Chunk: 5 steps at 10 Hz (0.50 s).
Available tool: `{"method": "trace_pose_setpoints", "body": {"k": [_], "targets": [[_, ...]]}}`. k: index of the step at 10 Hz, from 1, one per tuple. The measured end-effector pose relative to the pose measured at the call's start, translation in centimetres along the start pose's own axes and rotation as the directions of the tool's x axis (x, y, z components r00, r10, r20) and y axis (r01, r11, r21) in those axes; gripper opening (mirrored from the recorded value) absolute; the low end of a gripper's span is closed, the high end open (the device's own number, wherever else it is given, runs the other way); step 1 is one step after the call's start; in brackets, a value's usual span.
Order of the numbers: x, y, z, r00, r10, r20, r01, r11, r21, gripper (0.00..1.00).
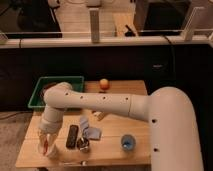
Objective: Place pepper in paper cup
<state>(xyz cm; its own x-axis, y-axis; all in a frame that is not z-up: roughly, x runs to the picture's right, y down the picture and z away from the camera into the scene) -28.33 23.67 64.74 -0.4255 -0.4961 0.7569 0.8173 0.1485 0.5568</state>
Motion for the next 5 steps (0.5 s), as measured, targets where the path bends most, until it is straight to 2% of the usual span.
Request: {"method": "trace_pose_setpoints", "body": {"k": [5], "targets": [[0.29, 0.25, 0.72, 0.998, 0.002, 0.056, -0.001, 1.0, -0.02, 0.8]]}}
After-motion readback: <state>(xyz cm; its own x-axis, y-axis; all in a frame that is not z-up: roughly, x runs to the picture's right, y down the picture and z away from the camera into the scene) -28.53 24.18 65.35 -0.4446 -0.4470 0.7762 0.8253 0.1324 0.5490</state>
